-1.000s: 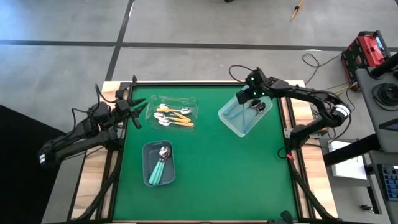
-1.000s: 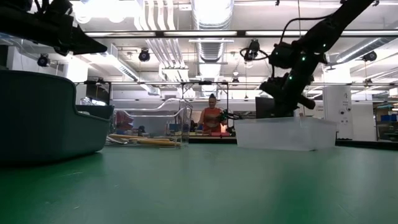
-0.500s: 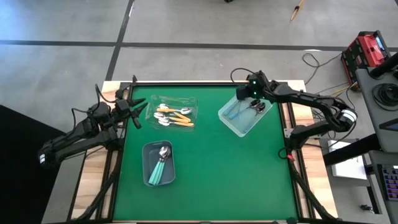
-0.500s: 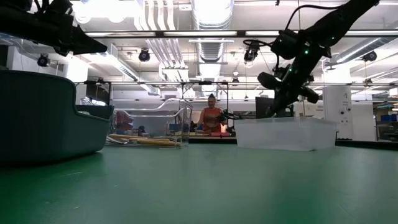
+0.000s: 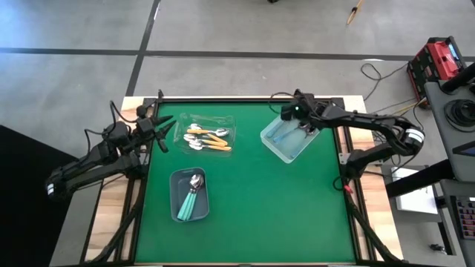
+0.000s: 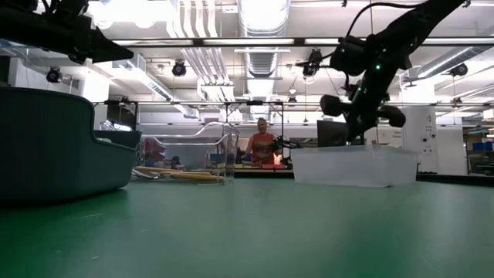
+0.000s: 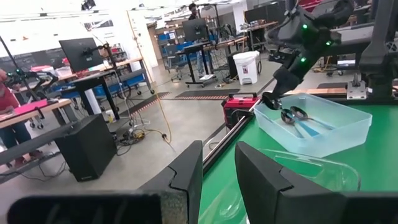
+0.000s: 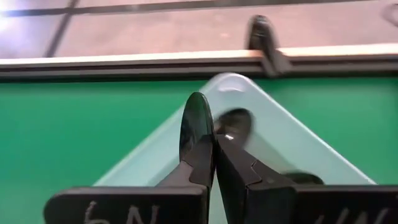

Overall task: Sort silverware by color (type)
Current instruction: Adjust the blue spoons in the white bin

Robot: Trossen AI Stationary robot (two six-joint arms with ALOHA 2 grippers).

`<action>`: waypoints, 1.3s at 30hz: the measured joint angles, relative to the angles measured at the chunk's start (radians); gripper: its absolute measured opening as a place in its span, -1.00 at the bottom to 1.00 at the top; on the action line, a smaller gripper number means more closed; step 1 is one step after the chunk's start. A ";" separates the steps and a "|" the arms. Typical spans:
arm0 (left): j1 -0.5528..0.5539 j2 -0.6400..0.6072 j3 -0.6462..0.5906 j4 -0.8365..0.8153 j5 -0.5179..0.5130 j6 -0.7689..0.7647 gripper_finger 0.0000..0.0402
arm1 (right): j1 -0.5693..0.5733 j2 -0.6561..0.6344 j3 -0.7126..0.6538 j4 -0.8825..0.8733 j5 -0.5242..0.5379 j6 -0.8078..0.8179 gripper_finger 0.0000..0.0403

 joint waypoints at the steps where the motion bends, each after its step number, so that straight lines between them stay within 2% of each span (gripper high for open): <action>1: 0.000 0.000 0.000 0.000 0.000 0.003 -0.61 | 0.014 0.000 0.000 -0.026 0.034 0.025 -0.96; 5: 0.000 0.000 0.000 -0.003 0.000 0.002 -0.61 | 0.067 0.000 -0.001 -0.109 0.123 0.133 -0.96; 11: 0.000 0.000 0.000 -0.004 0.000 -0.012 -0.61 | 0.116 0.011 -0.001 -0.112 0.200 0.277 -0.96; 23: 0.000 0.000 0.000 -0.013 0.001 -0.052 -0.61 | 0.119 0.144 -0.001 -0.111 0.242 0.389 -0.96; 30: 0.000 0.000 0.000 -0.023 0.001 -0.056 -0.61 | 0.119 0.197 -0.001 -0.109 0.248 0.394 -0.94; 39: 0.000 0.000 0.000 -0.026 0.001 -0.051 -0.61 | 0.119 0.212 -0.001 -0.109 0.259 0.398 -0.69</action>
